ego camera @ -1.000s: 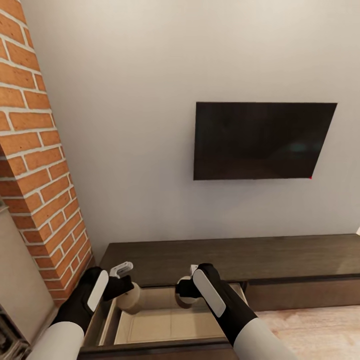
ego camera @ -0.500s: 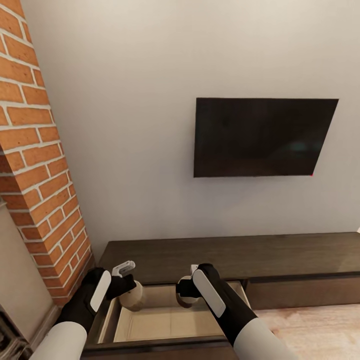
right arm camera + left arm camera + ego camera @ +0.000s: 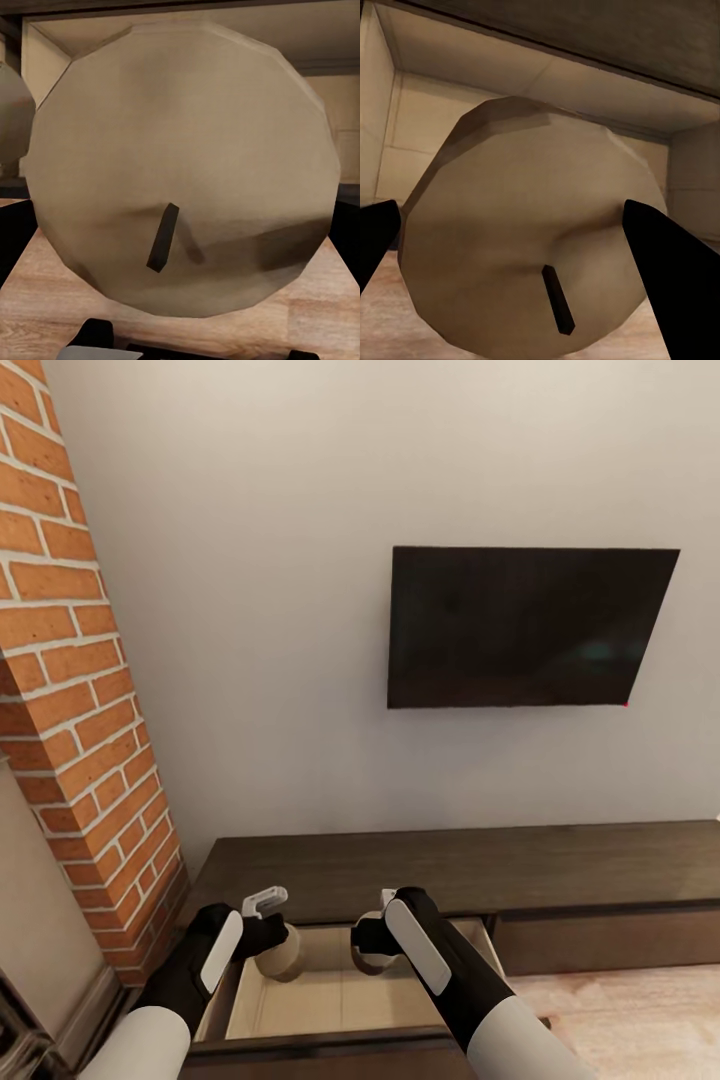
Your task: Place each of the two pumpkins and all three candles from the living room inside a cabinet in the living room (use any cabinet), then make sure every cabinet is closed, and position the cauldron so it is next to a table in the living room.
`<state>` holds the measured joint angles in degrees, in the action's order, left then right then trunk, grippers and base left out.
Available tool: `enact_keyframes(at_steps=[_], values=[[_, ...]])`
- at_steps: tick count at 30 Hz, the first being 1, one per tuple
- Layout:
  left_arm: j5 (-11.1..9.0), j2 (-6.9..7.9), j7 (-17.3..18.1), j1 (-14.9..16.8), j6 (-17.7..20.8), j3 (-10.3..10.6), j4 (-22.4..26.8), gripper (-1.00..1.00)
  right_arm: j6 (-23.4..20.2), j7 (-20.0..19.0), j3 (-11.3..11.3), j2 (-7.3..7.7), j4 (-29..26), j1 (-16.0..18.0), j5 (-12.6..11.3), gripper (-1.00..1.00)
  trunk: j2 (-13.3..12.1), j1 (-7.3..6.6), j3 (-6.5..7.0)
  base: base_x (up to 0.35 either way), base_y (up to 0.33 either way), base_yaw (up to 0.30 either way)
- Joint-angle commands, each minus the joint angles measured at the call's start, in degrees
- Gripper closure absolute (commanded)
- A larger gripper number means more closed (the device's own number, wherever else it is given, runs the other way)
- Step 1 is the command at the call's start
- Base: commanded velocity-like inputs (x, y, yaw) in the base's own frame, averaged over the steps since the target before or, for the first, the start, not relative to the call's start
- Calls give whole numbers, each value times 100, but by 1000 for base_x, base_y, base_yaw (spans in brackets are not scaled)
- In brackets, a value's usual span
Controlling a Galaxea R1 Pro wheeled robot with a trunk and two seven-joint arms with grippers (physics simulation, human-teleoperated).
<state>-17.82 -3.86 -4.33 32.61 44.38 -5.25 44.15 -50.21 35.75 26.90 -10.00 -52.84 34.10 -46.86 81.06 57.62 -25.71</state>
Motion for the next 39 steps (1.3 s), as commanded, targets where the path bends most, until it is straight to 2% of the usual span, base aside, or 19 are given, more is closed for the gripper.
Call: enact_keyframes(at_steps=[1,9,19,23,26,31,39], values=[[-1,0,0,0,-6,5,-1,100,3,-3,0,0,0,0,4,100,42,23,-18,0,0,0],[-10,1,2,0,-77,19,-3,100,292,-32,5,0,460,0,37,100,363,198,-162,0,0,0],[-3,0,-3,0,-248,24,-52,100,325,-30,0,0,494,0,45,100,764,418,-341,0,0,0],[24,-21,-32,7,-398,25,-346,100,407,-32,4,0,495,0,46,100,924,506,-413,0,0,0],[20,-74,-164,8,-604,27,-407,100,466,-27,6,0,497,0,50,100,1044,572,-467,0,0,0],[9,-183,-685,9,-765,25,-440,100,504,21,8,0,494,0,54,100,1245,681,-557,0,0,0],[15,-257,-794,9,-790,32,-443,100,568,20,8,0,502,0,55,100,1566,857,-700,0,0,0]])
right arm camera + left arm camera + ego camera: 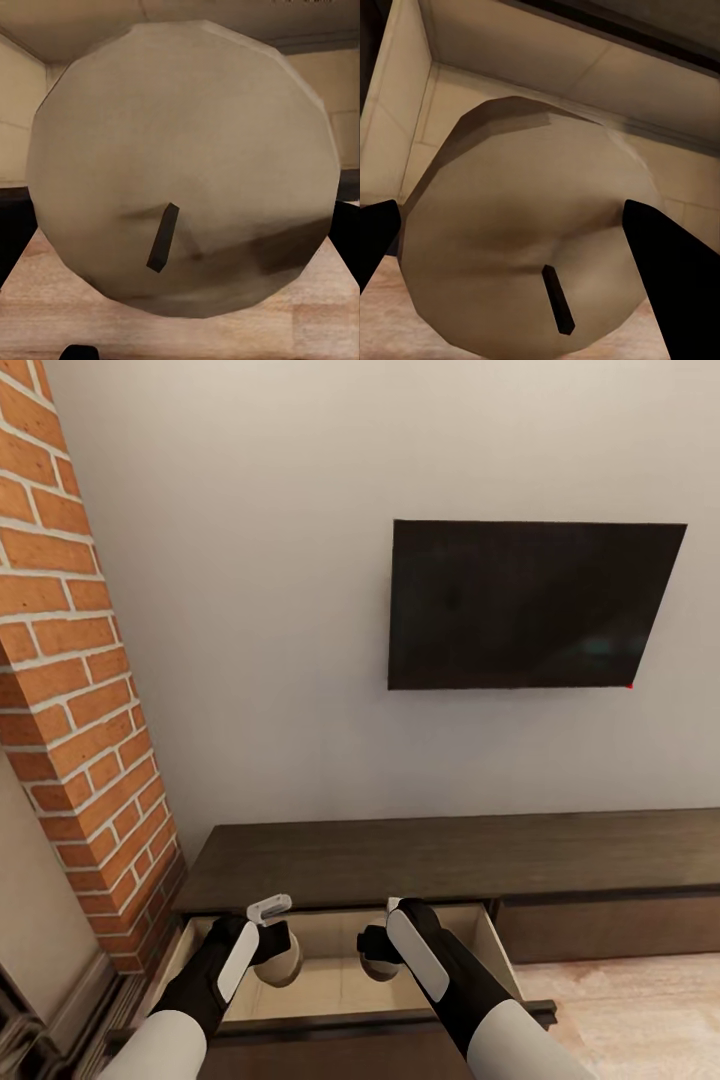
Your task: Place each of the two pumpkins and all three candles from the living room inside a cabinet in the living room (use any cabinet), then make sure every cabinet is closed, and position the cauldron so it is next to a table in the living room.
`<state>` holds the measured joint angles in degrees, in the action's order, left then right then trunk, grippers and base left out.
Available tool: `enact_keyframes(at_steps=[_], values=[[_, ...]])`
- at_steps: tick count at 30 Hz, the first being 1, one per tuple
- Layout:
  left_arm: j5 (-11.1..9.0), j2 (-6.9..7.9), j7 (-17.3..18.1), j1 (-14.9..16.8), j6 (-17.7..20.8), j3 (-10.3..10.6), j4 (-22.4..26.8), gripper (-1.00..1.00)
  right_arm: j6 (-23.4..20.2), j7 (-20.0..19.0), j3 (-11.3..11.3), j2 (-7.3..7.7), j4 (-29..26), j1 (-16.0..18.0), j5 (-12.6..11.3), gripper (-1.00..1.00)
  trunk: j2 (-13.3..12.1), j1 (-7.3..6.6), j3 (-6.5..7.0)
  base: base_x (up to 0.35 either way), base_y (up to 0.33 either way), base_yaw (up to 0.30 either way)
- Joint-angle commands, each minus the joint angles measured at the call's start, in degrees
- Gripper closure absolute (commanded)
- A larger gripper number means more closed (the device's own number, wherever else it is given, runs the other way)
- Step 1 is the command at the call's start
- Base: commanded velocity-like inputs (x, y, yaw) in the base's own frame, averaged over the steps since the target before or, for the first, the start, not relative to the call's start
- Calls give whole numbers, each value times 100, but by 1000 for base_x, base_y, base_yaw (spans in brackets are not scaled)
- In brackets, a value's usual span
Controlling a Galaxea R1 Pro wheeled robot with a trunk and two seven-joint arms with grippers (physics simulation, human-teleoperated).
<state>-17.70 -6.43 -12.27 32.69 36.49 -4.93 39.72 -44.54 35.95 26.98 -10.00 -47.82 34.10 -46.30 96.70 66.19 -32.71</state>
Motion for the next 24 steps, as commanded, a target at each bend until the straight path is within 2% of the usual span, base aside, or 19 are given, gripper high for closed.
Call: enact_keyframes(at_steps=[1,14,19,24], values=[[3,-3,-2,1,-1,1,1,100,54,0,0,0,0,0,-1,100,42,23,-18,0,0,0],[4,-58,-4,1,8,1,1,100,191,-3,92,0,-8,0,-1,100,563,308,-252,0,0,0],[4,-60,-4,1,8,1,1,100,266,-44,266,0,-8,0,-2,100,764,418,-341,0,0,0],[4,-53,-4,1,8,1,1,100,330,-51,317,0,-8,0,-3,100,964,528,-431,0,0,0]])
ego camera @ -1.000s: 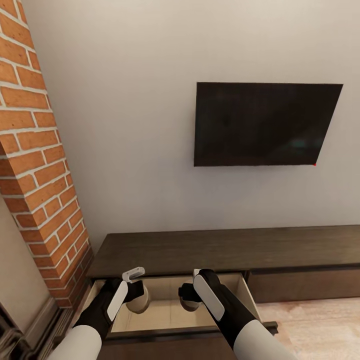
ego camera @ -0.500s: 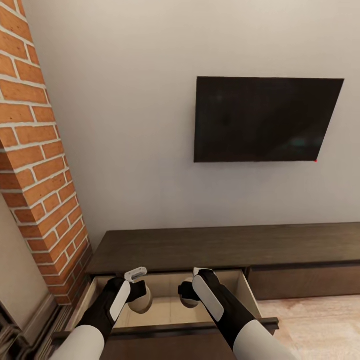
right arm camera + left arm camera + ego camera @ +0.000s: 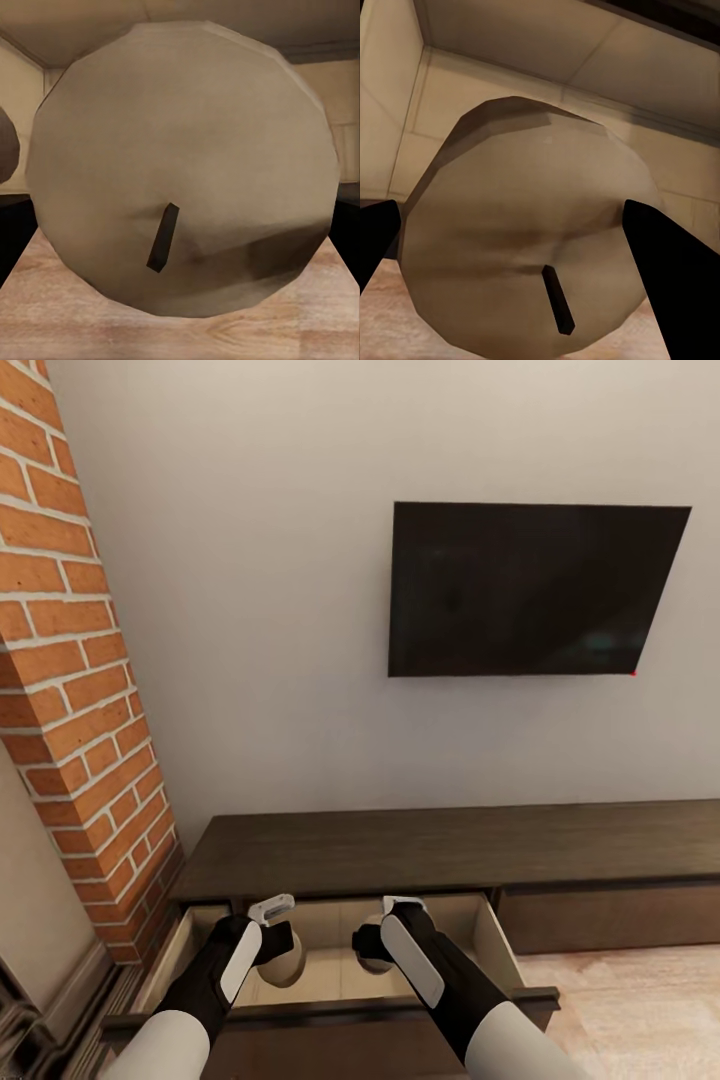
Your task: Place each of the two pumpkins and all three candles from the living room inside a cabinet in the living room (use any cabinet), then make sure every cabinet is closed, and position the cauldron so it is next to a table in the living room.
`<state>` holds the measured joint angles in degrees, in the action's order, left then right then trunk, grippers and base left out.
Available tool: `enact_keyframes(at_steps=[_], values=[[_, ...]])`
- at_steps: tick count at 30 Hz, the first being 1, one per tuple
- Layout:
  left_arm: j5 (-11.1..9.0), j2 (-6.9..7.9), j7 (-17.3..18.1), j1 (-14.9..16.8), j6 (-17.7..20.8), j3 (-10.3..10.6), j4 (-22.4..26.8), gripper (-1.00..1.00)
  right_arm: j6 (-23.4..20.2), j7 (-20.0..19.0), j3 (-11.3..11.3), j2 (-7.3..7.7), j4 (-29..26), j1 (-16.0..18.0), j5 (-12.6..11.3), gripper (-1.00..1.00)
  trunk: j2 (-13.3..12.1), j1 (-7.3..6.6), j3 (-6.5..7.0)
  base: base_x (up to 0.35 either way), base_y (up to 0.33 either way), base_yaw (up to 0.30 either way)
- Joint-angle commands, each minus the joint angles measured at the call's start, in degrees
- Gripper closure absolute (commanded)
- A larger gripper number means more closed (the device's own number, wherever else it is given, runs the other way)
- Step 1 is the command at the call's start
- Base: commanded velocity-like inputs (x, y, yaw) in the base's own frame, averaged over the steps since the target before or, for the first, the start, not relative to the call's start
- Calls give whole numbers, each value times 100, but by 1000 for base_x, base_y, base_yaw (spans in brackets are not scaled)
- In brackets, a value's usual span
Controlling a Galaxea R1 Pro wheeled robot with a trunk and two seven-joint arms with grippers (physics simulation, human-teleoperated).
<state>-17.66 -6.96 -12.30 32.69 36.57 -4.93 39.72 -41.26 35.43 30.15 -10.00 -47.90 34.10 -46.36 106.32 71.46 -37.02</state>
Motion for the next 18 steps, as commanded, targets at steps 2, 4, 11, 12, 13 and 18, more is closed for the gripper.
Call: enact_keyframes(at_steps=[2,4,11,12,13,18], values=[[-1,1,0,1,-1,0,1,100,8,0,5,0,0,1,4,100,82,45,-36,0,0,0],[-1,-1,0,1,-1,0,1,100,11,-1,7,0,0,1,-1,100,162,88,-72,0,0,0],[-2,1,0,1,2,0,1,100,13,-1,9,0,0,1,-4,100,282,154,-126,0,0,0],[-5,2,0,1,4,0,1,100,13,-1,9,0,0,1,-4,100,282,154,-126,0,0,0],[-7,2,0,1,6,0,1,100,13,-1,9,0,0,1,-4,100,282,154,-126,0,0,0],[-9,2,0,1,21,0,1,100,13,-8,9,0,0,1,-5,100,282,154,-126,47,0,0]])
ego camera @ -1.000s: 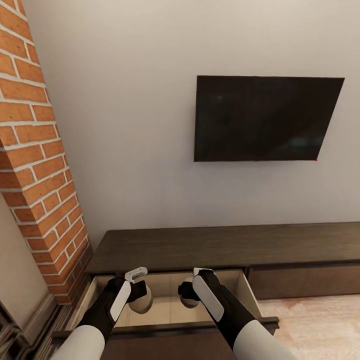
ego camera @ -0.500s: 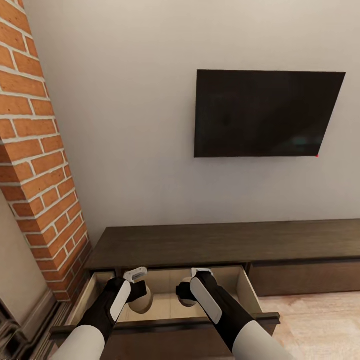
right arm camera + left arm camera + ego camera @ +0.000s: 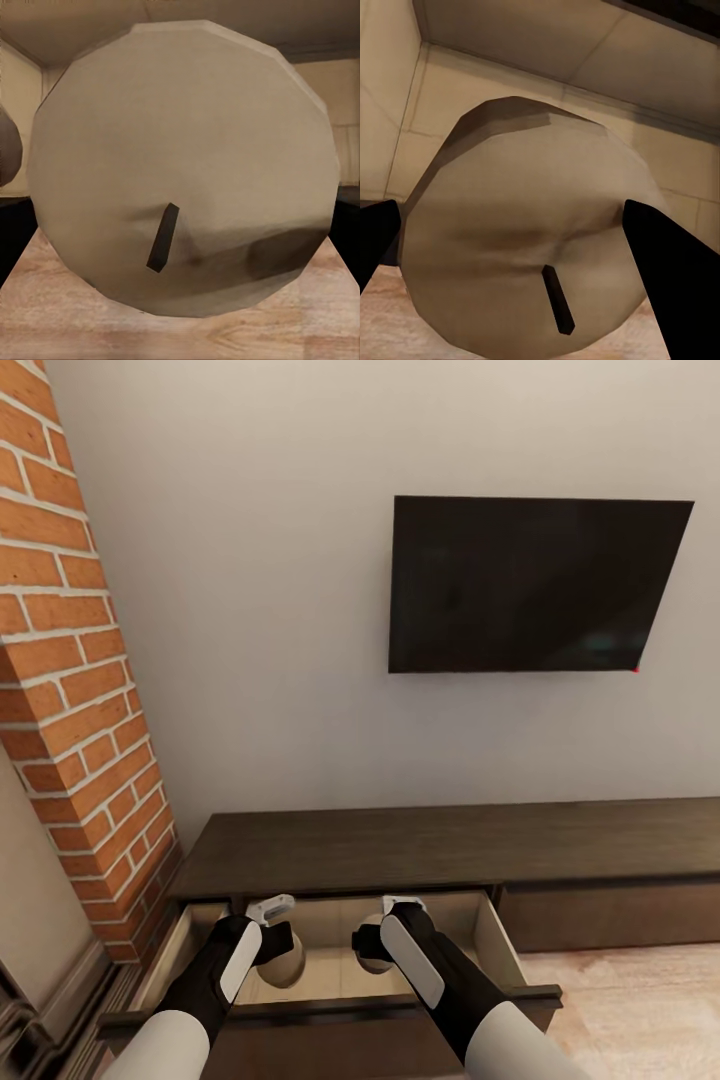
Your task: Place each of the two pumpkins and all three candles from the living room inside a cabinet in the living room (use any cabinet), then make sure every cabinet is closed, and position the cauldron so it is next to a table in the living room.
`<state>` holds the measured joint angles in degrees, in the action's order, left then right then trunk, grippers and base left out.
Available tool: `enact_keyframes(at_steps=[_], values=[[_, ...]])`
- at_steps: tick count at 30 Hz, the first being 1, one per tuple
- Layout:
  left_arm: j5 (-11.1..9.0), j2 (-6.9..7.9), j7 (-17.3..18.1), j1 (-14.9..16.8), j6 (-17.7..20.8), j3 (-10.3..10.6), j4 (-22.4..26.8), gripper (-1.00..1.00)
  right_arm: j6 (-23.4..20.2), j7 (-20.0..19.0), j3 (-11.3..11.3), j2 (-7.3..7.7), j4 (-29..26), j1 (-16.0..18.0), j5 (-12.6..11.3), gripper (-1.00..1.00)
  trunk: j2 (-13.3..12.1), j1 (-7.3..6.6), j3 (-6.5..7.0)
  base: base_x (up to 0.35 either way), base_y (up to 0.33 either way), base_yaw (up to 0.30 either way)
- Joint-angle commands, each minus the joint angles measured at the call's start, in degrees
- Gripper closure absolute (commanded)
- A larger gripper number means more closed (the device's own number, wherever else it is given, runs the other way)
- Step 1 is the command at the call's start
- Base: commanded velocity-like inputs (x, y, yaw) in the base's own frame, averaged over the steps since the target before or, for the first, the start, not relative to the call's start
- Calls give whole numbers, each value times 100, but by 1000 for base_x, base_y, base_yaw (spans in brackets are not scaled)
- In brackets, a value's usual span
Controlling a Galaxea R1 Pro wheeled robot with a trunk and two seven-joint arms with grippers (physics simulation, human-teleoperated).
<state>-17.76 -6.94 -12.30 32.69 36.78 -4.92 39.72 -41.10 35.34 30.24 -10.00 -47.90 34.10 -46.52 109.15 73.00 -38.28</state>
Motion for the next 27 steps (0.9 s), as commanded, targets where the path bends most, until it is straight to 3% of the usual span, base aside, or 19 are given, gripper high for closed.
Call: enact_keyframes(at_steps=[1,13,27], values=[[0,3,0,0,5,0,0,100,-4,4,0,0,0,0,11,100,0,0,0,237,0,0],[0,6,0,0,9,0,0,100,-18,-1,8,0,0,0,3,100,0,0,0,98,0,0],[0,4,0,0,8,0,0,100,-30,-1,6,0,-5,0,2,100,562,307,-251,0,0,0]])
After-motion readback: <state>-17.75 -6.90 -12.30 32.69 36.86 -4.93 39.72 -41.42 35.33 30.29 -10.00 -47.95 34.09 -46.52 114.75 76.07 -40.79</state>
